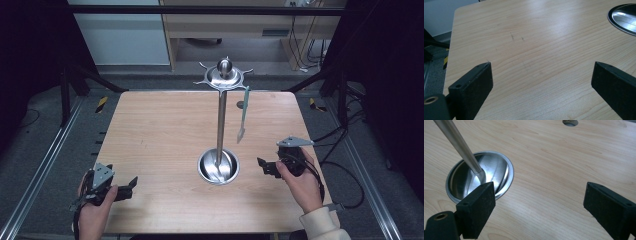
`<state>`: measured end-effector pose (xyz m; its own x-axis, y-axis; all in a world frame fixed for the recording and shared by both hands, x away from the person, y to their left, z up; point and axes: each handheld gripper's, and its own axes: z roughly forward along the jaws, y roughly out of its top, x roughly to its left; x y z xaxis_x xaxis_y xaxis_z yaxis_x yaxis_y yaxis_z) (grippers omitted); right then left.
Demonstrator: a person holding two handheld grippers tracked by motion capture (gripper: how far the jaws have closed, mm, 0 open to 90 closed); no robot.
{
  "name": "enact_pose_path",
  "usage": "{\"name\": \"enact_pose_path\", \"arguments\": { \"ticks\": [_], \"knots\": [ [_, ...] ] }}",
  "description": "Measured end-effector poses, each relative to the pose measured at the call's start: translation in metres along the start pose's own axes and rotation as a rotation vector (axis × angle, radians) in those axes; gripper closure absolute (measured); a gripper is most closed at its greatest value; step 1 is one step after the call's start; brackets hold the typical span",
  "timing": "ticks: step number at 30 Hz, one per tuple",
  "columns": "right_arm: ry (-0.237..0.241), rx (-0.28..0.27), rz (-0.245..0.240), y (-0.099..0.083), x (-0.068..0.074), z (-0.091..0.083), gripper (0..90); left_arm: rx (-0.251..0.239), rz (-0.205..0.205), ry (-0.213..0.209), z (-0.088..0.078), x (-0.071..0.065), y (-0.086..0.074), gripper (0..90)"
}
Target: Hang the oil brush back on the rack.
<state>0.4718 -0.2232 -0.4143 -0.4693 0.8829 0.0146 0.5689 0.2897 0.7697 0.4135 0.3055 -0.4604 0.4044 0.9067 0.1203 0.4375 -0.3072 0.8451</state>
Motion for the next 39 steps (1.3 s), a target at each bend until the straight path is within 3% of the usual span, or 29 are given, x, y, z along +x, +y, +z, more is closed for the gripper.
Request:
{"name": "enact_pose_path", "arguments": {
  "ticks": [24,39],
  "knots": [
    [0.007,0.072,0.056,-0.017,-0.015,0.037,11.2,0.004,0.003,-0.002,0.000,0.000,0.000,3.3],
    [-0.007,0.071,0.076,-0.022,-0.022,0.059,11.7,0.006,0.003,-0.002,0.001,0.000,0.000,3.3]
  ]
}}
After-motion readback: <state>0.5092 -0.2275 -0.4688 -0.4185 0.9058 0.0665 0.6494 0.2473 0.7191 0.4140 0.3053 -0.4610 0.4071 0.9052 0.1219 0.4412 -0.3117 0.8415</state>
